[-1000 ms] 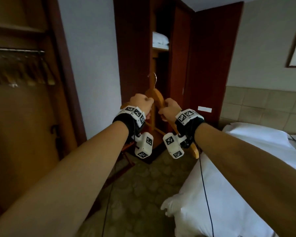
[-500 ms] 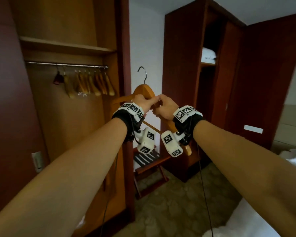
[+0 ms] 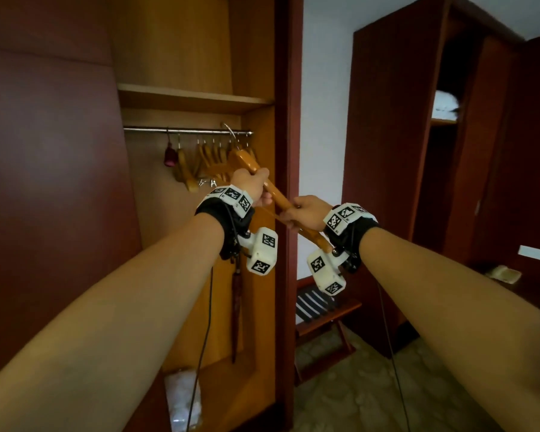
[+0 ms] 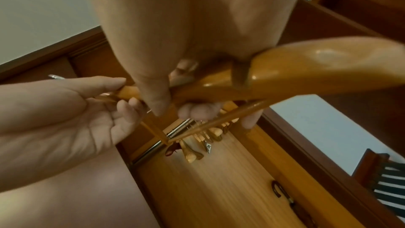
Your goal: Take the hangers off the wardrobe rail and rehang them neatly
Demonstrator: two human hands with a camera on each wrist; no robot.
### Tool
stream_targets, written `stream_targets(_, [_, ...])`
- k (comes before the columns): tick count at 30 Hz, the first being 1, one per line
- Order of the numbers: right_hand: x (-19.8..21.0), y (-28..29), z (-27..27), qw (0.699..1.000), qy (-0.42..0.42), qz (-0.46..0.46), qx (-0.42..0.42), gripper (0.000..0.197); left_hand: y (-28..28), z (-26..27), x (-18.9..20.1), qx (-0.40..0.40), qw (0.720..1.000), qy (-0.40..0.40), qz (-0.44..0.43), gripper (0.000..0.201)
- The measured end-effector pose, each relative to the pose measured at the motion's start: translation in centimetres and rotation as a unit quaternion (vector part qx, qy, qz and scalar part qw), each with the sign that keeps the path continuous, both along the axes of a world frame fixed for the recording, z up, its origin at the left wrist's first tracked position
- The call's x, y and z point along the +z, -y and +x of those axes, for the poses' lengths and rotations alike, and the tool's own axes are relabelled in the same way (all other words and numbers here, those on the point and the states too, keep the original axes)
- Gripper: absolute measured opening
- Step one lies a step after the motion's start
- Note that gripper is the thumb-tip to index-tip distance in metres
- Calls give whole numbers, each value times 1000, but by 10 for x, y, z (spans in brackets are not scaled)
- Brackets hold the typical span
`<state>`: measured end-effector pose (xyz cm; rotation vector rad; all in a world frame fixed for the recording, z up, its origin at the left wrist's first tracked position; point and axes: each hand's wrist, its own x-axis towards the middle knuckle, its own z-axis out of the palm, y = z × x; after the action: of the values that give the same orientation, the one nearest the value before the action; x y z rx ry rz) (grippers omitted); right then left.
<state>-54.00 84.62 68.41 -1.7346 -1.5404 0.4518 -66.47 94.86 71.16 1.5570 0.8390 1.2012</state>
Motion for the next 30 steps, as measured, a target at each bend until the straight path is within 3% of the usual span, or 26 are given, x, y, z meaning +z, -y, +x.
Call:
stream_targets(8, [-9,-88,-2,997,-50,44,32,29,-68,-9,11,49,997,-48,26,33])
stream_targets(16, [11,-203,16,990,-118,51,65,22,-153,7,22,90,978,-169,87,19])
stream_targets(30, [51,-367,31,973,-204,24,108,18,-272,4,56,261,935,-218,99,11])
